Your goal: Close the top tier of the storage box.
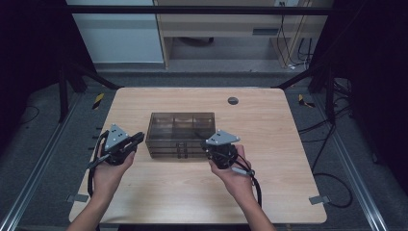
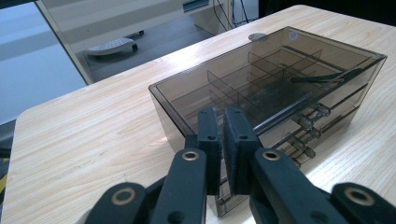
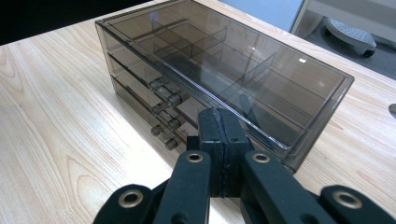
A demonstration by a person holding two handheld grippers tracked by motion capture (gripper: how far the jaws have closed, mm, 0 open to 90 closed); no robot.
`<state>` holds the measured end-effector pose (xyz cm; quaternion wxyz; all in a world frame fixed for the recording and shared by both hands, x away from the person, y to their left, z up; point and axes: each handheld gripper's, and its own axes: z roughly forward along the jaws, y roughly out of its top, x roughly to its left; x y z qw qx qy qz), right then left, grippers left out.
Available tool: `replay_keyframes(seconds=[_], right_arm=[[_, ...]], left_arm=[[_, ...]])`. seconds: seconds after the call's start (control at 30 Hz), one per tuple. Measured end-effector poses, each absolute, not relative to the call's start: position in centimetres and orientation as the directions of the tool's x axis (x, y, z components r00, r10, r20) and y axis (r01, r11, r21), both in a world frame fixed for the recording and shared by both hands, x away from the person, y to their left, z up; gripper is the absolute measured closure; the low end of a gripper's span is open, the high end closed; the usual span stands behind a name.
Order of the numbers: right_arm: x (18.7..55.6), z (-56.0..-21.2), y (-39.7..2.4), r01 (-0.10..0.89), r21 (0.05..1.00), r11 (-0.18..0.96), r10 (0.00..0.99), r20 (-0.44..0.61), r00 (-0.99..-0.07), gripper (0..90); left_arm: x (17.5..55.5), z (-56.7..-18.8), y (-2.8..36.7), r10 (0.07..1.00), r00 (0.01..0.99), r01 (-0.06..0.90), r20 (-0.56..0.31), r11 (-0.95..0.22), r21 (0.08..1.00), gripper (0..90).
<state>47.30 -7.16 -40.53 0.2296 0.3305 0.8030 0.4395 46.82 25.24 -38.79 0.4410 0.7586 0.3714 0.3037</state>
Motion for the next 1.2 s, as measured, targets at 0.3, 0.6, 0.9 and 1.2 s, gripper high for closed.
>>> replay_keyframes(seconds=[0.3, 0.6, 0.9, 1.2], right_arm=[[47.1, -40.0, -8.0, 0.327, 0.866, 0.377, 0.741, -0.071, -0.668, 83.5], [47.1, -39.5, -9.0, 0.332, 0.877, 0.346, 0.762, -0.056, -0.645, 63.4], [47.4, -39.2, -10.8, 0.364, 0.882, 0.299, 0.815, -0.037, -0.579, 36.9], [47.5, -39.0, -13.7, 0.369, 0.893, 0.259, 0.85, -0.029, -0.527, 22.3]], left_arm=[[46.2, -38.7, 25.4, 0.838, 0.525, 0.281, 0.148, -0.335, 0.899, 77.1], [45.6, -38.8, 25.7, 0.865, 0.477, 0.268, 0.153, -0.309, 0.912, 54.2], [45.5, -38.8, 26.5, 0.876, 0.449, 0.234, 0.174, -0.303, 0.924, 28.9], [45.2, -39.3, 27.8, 0.87, 0.463, 0.229, 0.172, -0.305, 0.925, 16.3]])
